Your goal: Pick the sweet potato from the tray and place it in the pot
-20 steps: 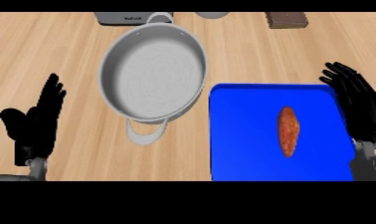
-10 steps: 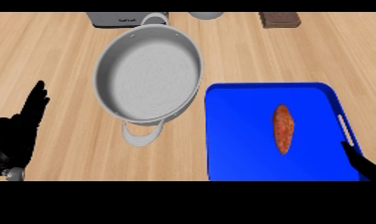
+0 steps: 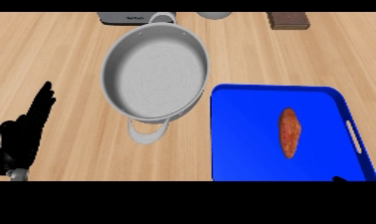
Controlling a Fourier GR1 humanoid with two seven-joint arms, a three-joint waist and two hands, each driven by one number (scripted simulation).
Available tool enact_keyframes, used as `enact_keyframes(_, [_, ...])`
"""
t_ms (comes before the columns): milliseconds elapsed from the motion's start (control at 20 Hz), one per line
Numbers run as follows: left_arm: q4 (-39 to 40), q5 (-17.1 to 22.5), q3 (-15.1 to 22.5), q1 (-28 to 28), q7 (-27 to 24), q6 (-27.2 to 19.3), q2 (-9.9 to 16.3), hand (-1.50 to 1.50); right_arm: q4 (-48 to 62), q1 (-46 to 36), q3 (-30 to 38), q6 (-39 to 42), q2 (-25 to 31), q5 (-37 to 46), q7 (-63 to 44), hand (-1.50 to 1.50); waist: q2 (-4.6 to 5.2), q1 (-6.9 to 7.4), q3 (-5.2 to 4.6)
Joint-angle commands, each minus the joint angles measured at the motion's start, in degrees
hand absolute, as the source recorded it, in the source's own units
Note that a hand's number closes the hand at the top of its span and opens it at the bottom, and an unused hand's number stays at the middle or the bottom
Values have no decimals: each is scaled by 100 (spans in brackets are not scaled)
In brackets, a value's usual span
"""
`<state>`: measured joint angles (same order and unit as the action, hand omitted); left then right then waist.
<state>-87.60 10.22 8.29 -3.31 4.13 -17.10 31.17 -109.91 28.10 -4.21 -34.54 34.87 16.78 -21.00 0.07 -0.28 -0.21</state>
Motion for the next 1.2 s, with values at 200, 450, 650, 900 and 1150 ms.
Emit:
enact_keyframes(200, [139,-37,-49,212,53,253,40,0,-567,-1155,-210,1966,1052,-271,-2520,-150,32,173,3])
enact_keyframes(450, [183,-119,-4,421,109,237,-42,0,30,-2111,-619,3248,1299,-1045,-3539,-150,63,290,9])
enact_keyframes(650, [235,-64,-23,548,224,331,-133,0,271,-3075,-1010,3870,1000,-1523,-4485,-150,36,232,12])
enact_keyframes(900, [-90,-201,-102,190,262,379,-56,0,1481,-4214,-1080,4313,525,-1811,-4580,-150,15,208,21])
enact_keyframes(1150, [-202,-392,-118,-9,255,204,-292,0,2021,-4314,-1359,4464,298,-1576,-4488,-150,1,140,22])
